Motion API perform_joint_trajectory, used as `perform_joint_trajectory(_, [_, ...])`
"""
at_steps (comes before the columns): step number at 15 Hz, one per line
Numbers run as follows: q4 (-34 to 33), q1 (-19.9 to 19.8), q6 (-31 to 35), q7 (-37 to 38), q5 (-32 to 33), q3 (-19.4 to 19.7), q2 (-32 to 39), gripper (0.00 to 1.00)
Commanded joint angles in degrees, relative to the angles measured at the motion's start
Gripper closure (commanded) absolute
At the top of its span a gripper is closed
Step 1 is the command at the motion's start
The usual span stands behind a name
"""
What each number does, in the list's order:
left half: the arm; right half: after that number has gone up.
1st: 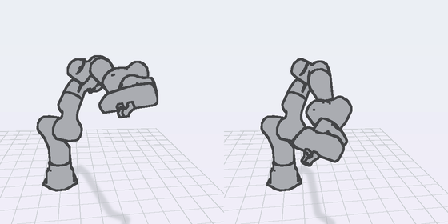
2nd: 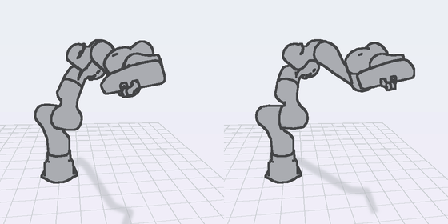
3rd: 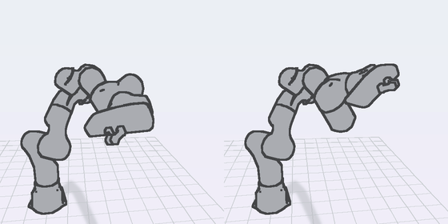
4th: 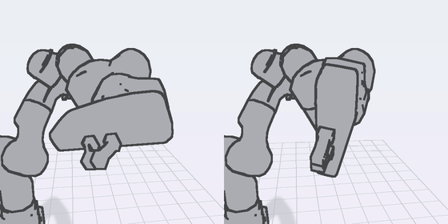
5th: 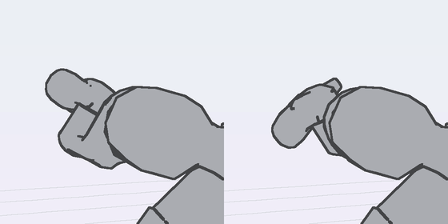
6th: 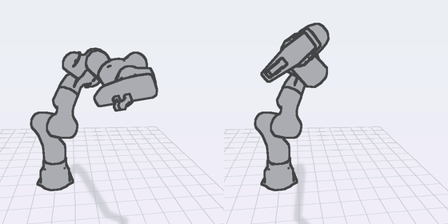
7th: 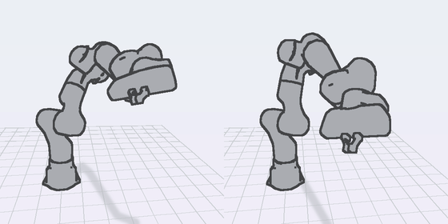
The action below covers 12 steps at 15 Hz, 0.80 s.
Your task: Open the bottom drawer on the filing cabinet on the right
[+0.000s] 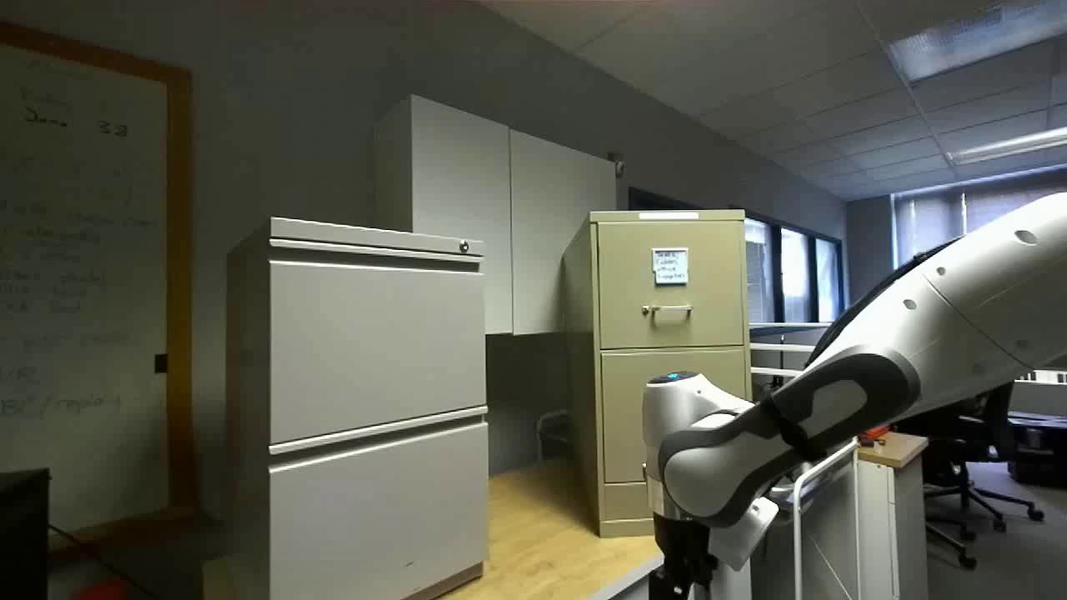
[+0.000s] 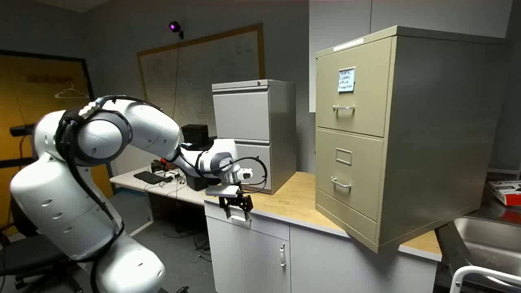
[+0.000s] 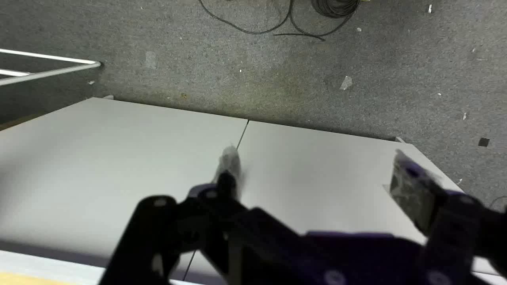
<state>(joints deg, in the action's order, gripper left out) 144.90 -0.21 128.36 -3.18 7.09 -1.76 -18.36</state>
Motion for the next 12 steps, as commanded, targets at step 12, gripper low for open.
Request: perform_joint_trajectory(12, [0.4, -0.4, 1.9, -0.8, -0.5, 1.7, -0.1, 0.0])
